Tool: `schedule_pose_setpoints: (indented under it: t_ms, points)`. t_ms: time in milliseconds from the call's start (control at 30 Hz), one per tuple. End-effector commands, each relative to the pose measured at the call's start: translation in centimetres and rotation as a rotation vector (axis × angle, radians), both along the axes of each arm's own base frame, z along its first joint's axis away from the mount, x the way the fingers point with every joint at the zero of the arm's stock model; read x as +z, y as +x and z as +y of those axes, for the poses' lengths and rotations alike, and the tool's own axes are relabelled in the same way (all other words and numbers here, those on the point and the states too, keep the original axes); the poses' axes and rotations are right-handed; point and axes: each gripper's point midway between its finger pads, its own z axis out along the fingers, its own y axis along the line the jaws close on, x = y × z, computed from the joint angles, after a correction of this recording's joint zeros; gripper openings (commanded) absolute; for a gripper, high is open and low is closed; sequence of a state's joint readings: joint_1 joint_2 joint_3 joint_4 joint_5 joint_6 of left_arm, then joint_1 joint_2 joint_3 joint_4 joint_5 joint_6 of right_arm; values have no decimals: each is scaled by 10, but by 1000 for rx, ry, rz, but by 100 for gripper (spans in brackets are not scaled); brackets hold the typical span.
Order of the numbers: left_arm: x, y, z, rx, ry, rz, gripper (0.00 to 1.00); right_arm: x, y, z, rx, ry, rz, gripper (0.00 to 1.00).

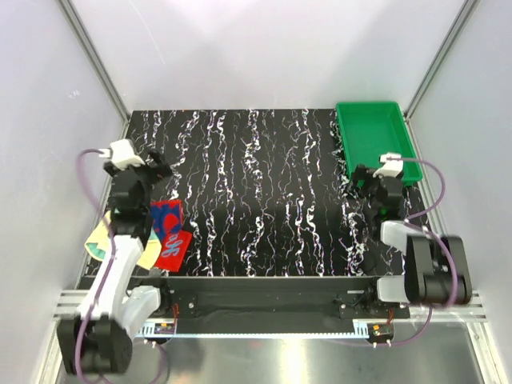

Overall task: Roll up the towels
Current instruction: Grab a towel with the left arm

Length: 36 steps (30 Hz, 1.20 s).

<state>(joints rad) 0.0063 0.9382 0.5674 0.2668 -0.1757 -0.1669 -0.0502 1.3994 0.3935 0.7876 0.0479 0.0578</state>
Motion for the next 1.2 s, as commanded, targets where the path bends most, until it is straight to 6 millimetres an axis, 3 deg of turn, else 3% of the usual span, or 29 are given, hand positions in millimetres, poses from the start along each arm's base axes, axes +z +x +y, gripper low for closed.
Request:
schedule_pose_setpoints:
  t_ms: [0, 33, 67, 100, 167, 200, 333, 400, 433, 500, 567, 633, 667, 700, 900, 1000, 1167]
  points:
    - [40, -45, 2, 110, -275, -36, 99, 71, -2, 21, 45, 24, -68, 100]
    - [51, -60, 4, 131, -316, -96, 99, 108, -14, 39, 90, 71, -143, 100]
    - [47, -68, 8, 188, -425, -118, 99, 110, -25, 53, 138, 103, -109, 100]
    - [32, -79, 13, 234, -447, -88, 99, 146, -39, 73, 204, 196, -180, 100]
    - [31, -82, 5, 187, -435, -48, 99, 160, -55, 94, 288, 350, -196, 100]
    - [7, -86, 1, 201, -448, 70, 99, 160, -62, 96, 278, 421, -169, 100]
    - [-44, -93, -12, 232, -530, 304, 99, 156, -87, 120, 351, 609, -64, 100]
    - [-71, -93, -17, 224, -533, 386, 99, 161, -91, 128, 380, 632, -19, 100]
    - [-78, -93, -17, 221, -514, 411, 99, 148, -93, 128, 357, 642, 49, 100]
    - [-96, -87, -20, 204, -495, 478, 99, 150, -97, 129, 364, 623, 60, 100]
    - [-98, -75, -22, 181, -466, 507, 99, 145, -103, 127, 349, 611, 85, 100]
    - [-120, -68, -23, 191, -456, 606, 99, 142, -108, 128, 353, 606, 99, 100]
    - [-118, -61, -22, 196, -452, 611, 99, 140, -110, 129, 359, 609, 110, 100]
    - [-131, -58, -19, 225, -438, 660, 99, 139, -111, 130, 363, 611, 116, 100]
    - [-148, -47, -1, 331, -374, 730, 99, 122, -116, 136, 388, 612, 185, 100]
    - [-157, -44, -3, 328, -377, 751, 91, 113, -114, 135, 380, 595, 206, 100]
    - [-165, -41, -3, 330, -377, 763, 54, 107, -112, 137, 391, 589, 230, 100]
